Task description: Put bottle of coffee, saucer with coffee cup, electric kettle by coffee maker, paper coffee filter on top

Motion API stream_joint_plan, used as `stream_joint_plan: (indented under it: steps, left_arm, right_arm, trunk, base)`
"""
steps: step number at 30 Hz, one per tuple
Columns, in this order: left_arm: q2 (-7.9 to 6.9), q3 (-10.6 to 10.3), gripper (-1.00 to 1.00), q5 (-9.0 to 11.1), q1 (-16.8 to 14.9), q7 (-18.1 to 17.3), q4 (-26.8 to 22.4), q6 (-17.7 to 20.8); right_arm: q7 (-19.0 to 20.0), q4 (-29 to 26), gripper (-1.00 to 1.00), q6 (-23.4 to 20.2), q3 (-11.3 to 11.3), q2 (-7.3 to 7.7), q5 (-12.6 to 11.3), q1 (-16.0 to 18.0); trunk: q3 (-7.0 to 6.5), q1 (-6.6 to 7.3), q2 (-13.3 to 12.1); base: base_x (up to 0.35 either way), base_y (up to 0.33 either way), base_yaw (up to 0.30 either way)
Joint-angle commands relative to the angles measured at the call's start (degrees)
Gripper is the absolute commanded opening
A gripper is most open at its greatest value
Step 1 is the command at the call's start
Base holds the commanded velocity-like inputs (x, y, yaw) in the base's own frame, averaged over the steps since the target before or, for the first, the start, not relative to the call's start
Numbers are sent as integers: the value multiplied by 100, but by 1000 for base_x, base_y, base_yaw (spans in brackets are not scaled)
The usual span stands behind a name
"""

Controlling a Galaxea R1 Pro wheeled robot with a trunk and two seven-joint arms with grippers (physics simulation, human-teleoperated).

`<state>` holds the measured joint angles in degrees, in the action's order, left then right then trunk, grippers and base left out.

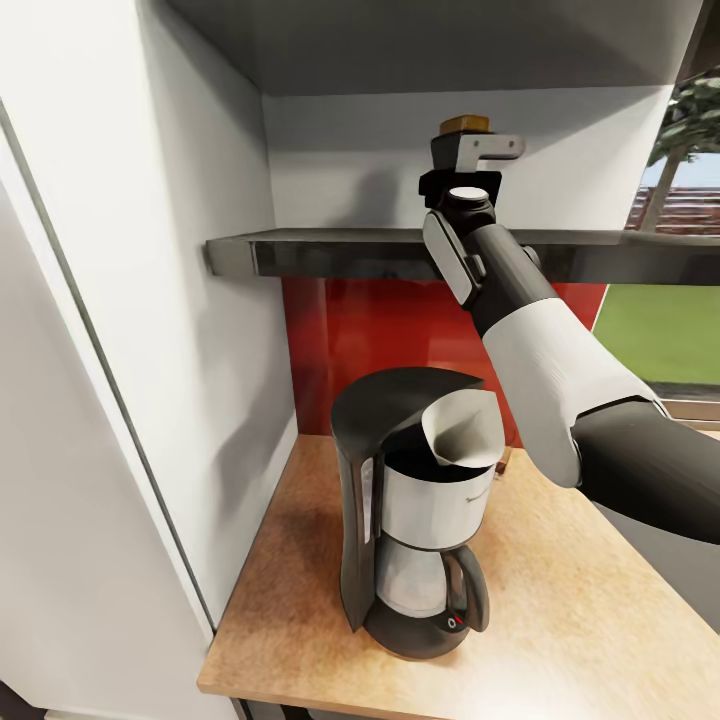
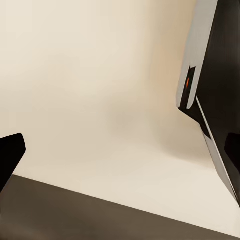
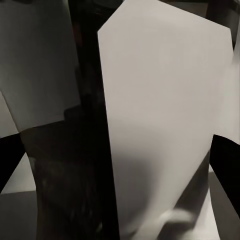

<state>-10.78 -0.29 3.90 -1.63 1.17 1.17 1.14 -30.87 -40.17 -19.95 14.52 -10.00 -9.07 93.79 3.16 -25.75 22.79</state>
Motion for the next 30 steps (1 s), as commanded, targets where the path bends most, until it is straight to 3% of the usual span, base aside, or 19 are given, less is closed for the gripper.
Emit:
stream_joint_plan:
  steps: [1, 12, 30]
  left_arm:
    - [-1, -6, 100, 40, -6, 6, 6, 9]
    - [29, 7, 100, 40, -4, 241, -2, 9]
    - [25, 19, 100, 40, -4, 270, -2, 9]
  right_arm:
    - [-42, -4, -100, -17, 15, 0, -42, 8]
    - [-51, -164, -100, -32, -8, 0, -51, 8]
    - [-51, -729, -100, -70, -11, 0, -55, 8]
  trunk:
    - [13, -4, 13]
    - [13, -4, 13]
    - [13, -4, 13]
  base:
    - [0, 0, 0]
    - [-223, -59, 0]
    - [-312, -33, 0]
